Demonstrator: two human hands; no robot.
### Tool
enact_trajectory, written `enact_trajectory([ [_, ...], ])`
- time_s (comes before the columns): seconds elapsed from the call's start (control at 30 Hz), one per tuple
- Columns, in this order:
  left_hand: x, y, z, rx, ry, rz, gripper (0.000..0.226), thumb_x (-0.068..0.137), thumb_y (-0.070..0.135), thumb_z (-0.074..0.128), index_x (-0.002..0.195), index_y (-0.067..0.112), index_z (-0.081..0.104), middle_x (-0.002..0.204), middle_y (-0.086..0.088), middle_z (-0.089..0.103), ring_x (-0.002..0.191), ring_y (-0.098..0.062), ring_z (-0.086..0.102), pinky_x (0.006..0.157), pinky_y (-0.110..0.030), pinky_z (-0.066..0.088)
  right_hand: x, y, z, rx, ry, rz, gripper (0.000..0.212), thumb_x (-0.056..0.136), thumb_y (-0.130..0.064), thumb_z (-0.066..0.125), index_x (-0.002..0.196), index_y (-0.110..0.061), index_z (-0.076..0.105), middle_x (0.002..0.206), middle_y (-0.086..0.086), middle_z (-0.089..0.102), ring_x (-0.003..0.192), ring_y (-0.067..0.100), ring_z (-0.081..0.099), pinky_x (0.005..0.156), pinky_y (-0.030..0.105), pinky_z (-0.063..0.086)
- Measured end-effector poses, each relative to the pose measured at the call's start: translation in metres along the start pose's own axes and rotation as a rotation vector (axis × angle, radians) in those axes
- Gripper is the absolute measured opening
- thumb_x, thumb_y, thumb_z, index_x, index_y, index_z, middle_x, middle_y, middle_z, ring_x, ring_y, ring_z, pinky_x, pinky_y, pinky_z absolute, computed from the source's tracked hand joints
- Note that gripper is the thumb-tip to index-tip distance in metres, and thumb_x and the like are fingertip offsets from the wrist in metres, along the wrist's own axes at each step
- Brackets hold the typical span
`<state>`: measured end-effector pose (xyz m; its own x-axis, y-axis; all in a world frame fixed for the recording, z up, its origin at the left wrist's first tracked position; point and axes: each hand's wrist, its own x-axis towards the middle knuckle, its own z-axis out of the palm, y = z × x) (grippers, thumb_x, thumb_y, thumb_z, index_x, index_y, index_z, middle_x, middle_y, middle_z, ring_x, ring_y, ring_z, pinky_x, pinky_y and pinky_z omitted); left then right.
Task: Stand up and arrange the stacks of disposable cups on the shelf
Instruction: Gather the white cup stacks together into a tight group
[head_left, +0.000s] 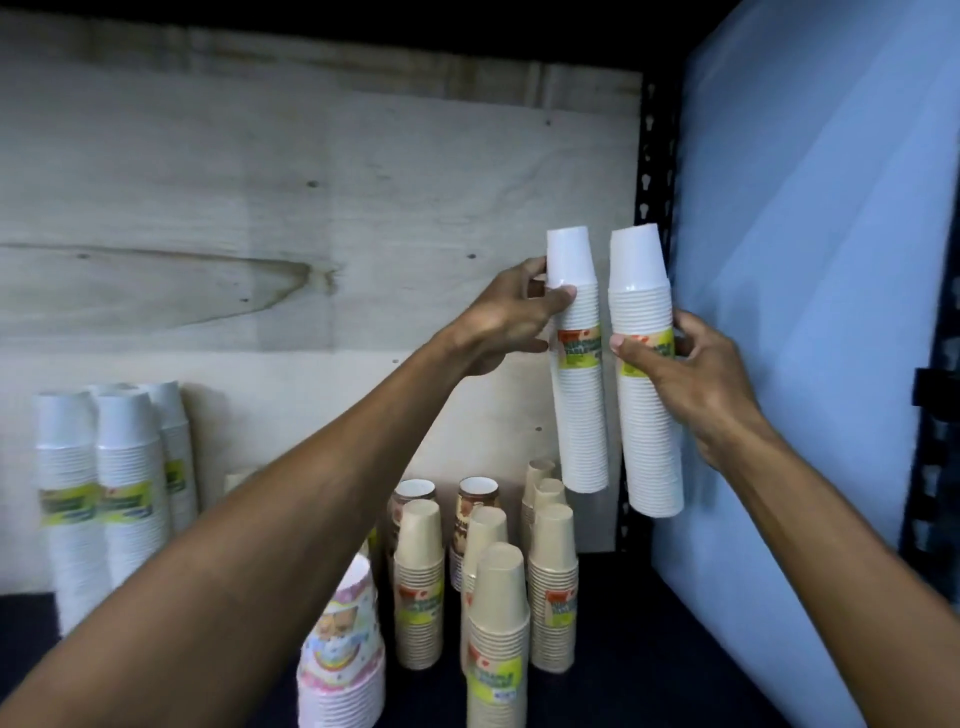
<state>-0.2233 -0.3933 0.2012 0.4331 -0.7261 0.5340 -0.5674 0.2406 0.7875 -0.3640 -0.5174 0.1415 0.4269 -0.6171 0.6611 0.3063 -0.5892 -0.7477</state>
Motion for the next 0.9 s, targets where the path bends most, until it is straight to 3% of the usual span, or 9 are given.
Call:
enact_trajectory([
  [0.17,-0.030,0.033,-0.035,-0.002,0.025,0.068,0.045,0.101,0.020,0.051,0.145,0.016,0.041,0.123,-0.006,0.063,0.112,-0.022,0.063,0.089,-0.045,0.056,-0.006,-0.041,0.024,-0.017,-0.011,-0.030,0.044,0.079,-0.038,0.080,0.119,-0.027,0.066,0.098,-0.007,0.074,0.087,0.011,0.071,0.078,0.033,0.058],
  [0.37,-0.066,0.052,-0.085,0.022,0.062,0.062,0.048,0.101,0.024,0.051,0.147,0.017,0.039,0.126,-0.007,0.063,0.110,-0.021,0.065,0.088,-0.046,0.057,-0.020,-0.081,0.063,0.026,-0.051,-0.054,0.039,0.080,-0.038,0.079,0.114,-0.026,0.065,0.090,-0.014,0.070,0.080,0.002,0.066,0.068,0.022,0.052],
  [0.67,-0.134,0.051,-0.162,0.060,0.162,0.014,0.043,0.102,0.028,0.049,0.145,0.020,0.045,0.124,-0.005,0.066,0.108,-0.020,0.066,0.086,-0.044,0.058,-0.051,-0.115,0.147,0.033,-0.148,-0.028,0.047,0.071,-0.055,0.080,0.105,-0.024,0.068,0.091,-0.007,0.075,0.080,0.014,0.072,0.079,0.042,0.061],
  [0.9,-0.194,0.034,-0.225,0.095,0.251,-0.026,0.042,0.102,0.028,0.049,0.143,0.022,0.046,0.123,-0.005,0.067,0.108,-0.019,0.068,0.083,-0.039,0.060,-0.088,-0.130,0.222,0.039,-0.276,0.015,0.050,0.072,-0.060,0.076,0.106,-0.027,0.059,0.095,-0.009,0.071,0.083,0.015,0.071,0.082,0.042,0.060],
])
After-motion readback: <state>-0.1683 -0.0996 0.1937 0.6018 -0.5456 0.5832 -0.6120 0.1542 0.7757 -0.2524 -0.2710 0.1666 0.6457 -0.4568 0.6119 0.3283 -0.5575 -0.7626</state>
